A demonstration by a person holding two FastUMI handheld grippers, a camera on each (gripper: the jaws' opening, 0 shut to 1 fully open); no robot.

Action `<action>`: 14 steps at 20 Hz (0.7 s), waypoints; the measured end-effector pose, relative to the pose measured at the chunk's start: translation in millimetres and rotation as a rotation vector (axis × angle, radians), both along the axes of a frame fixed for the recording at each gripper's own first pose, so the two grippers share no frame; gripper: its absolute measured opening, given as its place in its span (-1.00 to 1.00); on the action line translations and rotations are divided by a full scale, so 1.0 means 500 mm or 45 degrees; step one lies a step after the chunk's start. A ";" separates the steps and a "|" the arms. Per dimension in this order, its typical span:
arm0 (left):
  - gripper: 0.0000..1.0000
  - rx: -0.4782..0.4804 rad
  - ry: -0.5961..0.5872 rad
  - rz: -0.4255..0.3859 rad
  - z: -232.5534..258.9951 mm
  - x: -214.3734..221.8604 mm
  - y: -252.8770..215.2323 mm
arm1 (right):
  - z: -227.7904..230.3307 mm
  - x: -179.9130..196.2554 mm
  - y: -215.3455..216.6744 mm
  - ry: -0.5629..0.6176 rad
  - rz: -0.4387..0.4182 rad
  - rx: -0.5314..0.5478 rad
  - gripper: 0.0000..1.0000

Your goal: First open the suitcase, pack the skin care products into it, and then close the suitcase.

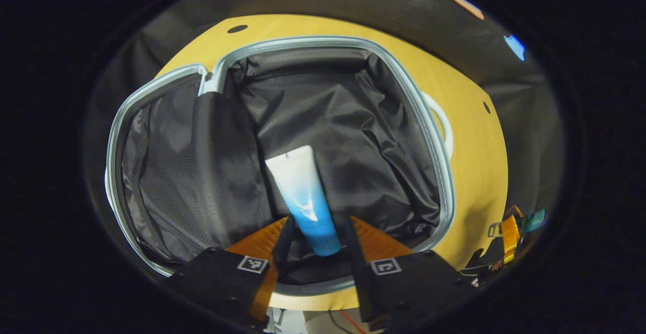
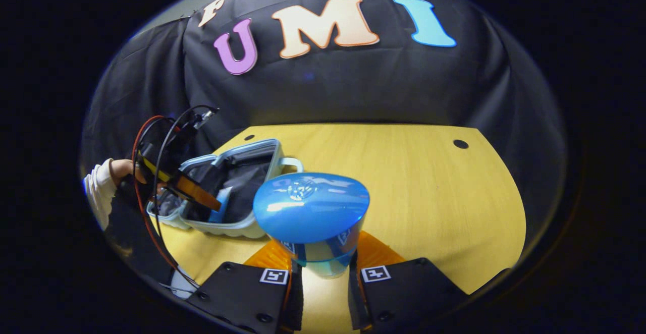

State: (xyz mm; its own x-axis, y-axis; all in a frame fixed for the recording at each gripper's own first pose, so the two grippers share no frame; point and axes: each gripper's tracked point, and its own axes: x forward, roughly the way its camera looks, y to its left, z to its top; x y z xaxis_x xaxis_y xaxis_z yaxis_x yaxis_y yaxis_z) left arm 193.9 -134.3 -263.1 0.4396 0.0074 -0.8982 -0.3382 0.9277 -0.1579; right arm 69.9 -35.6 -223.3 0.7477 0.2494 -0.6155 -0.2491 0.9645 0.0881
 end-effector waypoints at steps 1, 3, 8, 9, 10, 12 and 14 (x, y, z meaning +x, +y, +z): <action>0.36 -0.005 -0.027 0.003 0.019 -0.005 0.004 | 0.008 0.007 0.035 0.001 0.032 0.018 -0.30; 0.65 -0.008 -0.101 0.016 0.058 -0.018 0.023 | 0.014 0.019 0.106 0.025 0.095 0.056 -0.30; 0.93 0.029 -0.237 0.177 0.164 -0.118 0.140 | -0.013 0.070 0.300 0.075 0.247 0.129 -0.24; 0.93 0.036 -0.255 0.224 0.188 -0.148 0.170 | -0.025 0.078 0.336 0.098 0.268 0.148 -0.24; 0.93 0.042 -0.272 0.274 0.211 -0.180 0.202 | -0.042 0.090 0.366 0.119 0.286 0.151 -0.24; 0.93 0.052 -0.295 0.370 0.243 -0.248 0.270 | -0.082 0.111 0.409 0.155 0.321 0.116 -0.24; 0.89 0.071 -0.300 0.475 0.274 -0.329 0.348 | -0.127 0.126 0.435 0.193 0.341 0.070 -0.31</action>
State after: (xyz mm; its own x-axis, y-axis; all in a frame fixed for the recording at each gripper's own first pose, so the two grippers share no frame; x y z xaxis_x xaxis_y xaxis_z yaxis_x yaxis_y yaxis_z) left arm 29.7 39.5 -126.3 0.5902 0.2497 -0.7676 -0.6123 0.7582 -0.2242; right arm 133.1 181.9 -286.7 0.5514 0.4612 -0.6952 -0.4740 0.8589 0.1938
